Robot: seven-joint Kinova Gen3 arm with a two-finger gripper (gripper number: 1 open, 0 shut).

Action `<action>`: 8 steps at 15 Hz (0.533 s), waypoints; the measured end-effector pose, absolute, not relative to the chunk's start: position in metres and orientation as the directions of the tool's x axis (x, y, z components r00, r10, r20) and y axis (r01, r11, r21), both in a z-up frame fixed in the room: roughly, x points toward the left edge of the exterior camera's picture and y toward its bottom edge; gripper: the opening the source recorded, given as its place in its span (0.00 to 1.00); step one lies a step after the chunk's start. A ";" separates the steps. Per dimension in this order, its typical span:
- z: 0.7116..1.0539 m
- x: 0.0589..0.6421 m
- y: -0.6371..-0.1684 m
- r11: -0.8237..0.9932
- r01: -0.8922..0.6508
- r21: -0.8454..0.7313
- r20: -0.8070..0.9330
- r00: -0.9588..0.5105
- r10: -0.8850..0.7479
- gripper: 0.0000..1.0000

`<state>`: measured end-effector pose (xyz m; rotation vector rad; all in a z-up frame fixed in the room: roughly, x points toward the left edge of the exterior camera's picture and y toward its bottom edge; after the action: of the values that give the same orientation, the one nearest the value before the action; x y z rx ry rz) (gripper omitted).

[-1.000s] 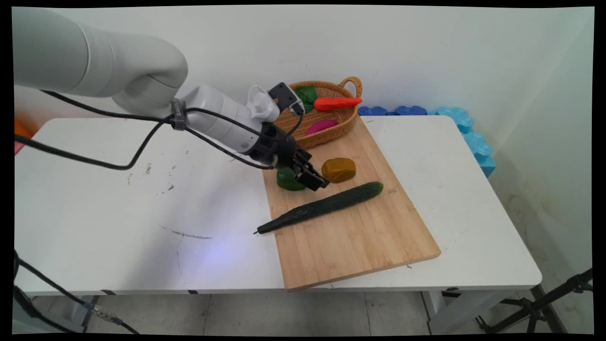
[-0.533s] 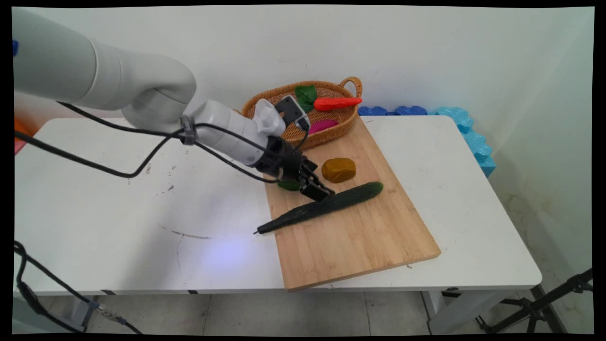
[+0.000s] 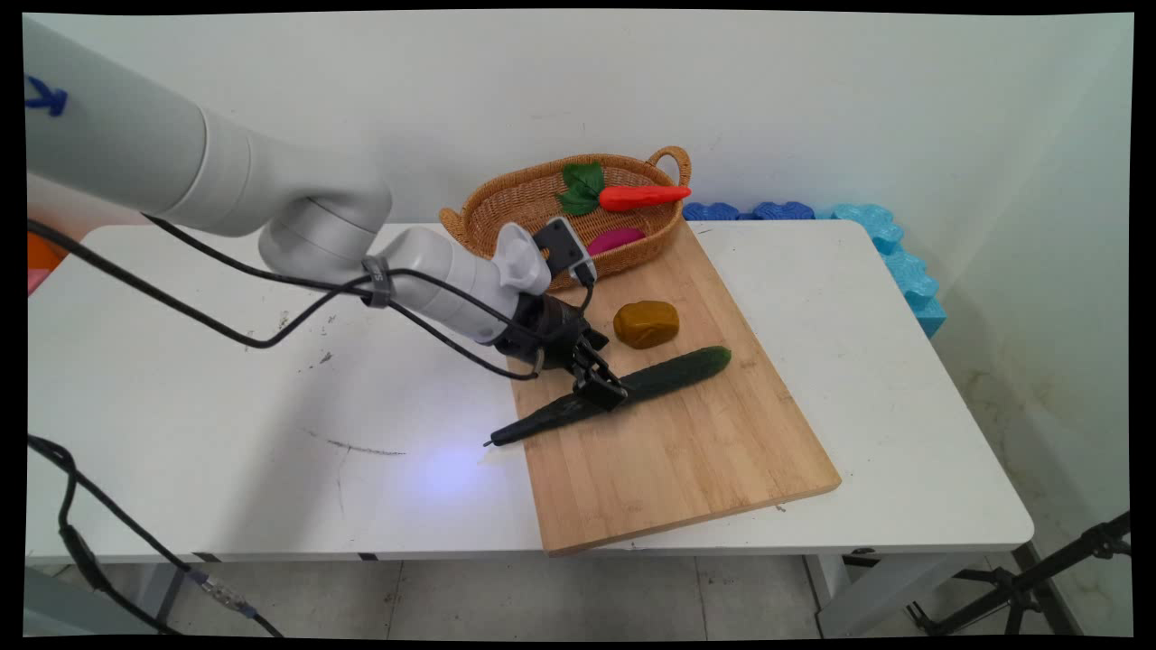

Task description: Pick up the cucumber from the cutting board

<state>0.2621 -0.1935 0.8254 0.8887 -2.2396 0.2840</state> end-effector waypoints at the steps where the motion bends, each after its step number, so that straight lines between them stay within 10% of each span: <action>1: 0.822 0.261 -0.194 0.743 -0.667 0.049 0.680 -0.522 -0.514 1.00; 8: 0.800 0.256 -0.196 0.756 -0.653 0.034 0.678 -0.541 -0.497 1.00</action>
<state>0.2563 -0.1955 0.8002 0.8574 -2.2582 0.2915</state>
